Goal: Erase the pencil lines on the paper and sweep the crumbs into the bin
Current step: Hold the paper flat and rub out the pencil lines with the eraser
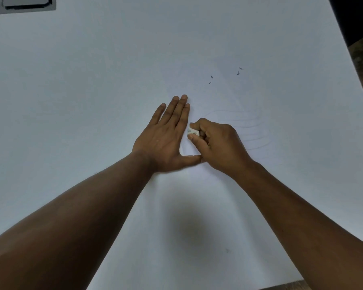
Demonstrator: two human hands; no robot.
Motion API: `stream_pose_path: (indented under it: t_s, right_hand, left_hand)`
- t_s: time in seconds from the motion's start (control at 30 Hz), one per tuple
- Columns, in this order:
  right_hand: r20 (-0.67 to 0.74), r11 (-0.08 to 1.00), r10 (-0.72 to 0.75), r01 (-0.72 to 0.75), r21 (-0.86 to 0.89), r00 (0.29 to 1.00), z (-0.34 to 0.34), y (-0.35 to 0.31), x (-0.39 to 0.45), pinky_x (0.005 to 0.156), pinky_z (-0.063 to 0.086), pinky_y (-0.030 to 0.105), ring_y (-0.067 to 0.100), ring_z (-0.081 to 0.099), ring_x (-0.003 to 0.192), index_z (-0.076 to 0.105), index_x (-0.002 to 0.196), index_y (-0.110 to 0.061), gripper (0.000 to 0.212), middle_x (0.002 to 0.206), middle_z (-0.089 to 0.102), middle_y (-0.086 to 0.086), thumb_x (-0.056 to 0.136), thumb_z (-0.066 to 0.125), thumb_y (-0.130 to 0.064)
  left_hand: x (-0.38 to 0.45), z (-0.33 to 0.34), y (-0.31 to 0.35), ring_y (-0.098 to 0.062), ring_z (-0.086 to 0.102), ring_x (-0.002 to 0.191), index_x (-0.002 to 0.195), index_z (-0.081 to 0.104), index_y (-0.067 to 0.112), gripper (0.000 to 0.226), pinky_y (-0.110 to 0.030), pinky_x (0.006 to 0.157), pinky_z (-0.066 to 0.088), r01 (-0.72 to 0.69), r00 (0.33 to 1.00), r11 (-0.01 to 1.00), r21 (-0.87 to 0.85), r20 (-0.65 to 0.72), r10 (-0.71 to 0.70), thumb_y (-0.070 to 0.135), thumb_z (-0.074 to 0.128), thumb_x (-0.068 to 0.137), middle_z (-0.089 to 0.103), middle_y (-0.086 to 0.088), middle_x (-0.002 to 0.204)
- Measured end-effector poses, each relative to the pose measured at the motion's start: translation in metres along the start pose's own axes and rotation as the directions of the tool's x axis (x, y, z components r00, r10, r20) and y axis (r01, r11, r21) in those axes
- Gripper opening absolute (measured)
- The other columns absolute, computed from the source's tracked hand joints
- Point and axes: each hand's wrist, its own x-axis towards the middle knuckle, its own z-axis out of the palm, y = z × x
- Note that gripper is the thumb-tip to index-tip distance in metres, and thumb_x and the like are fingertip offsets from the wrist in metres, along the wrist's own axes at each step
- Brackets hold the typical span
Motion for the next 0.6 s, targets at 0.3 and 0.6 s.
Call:
stream_pose_path:
  t_s: [0.3,0.6]
  right_hand:
    - [0.022,0.899,0.292,-0.283,0.334,0.956,-0.007,0.010,0.014,0.070,0.055,0.031,0.012,0.063,0.068,0.067,0.097,-0.021,0.013,0.076,0.067,0.001,0.094,0.063,-0.034]
    - [-0.023,0.999,-0.032,0.031,-0.025,0.999,0.008,-0.007,0.010,0.060,0.049,0.033,0.019,0.058,0.061,0.063,0.099,-0.009,0.017,0.068,0.061,-0.002,0.096,0.058,-0.025]
  left_hand:
    - [-0.002,0.003,0.001,-0.021,-0.018,0.158,0.164,-0.005,0.006,0.115,-0.044,0.129,-0.005,0.051,0.998,0.999,-0.007,-0.029,-0.051,0.088,0.024,0.089,-0.013,-0.010,0.173]
    - [-0.002,0.004,0.001,-0.024,-0.008,0.160,0.164,0.008,0.004,0.113,-0.045,0.130,0.001,0.041,0.997,0.999,-0.008,-0.065,-0.041,0.084,0.030,0.087,-0.001,-0.012,0.173]
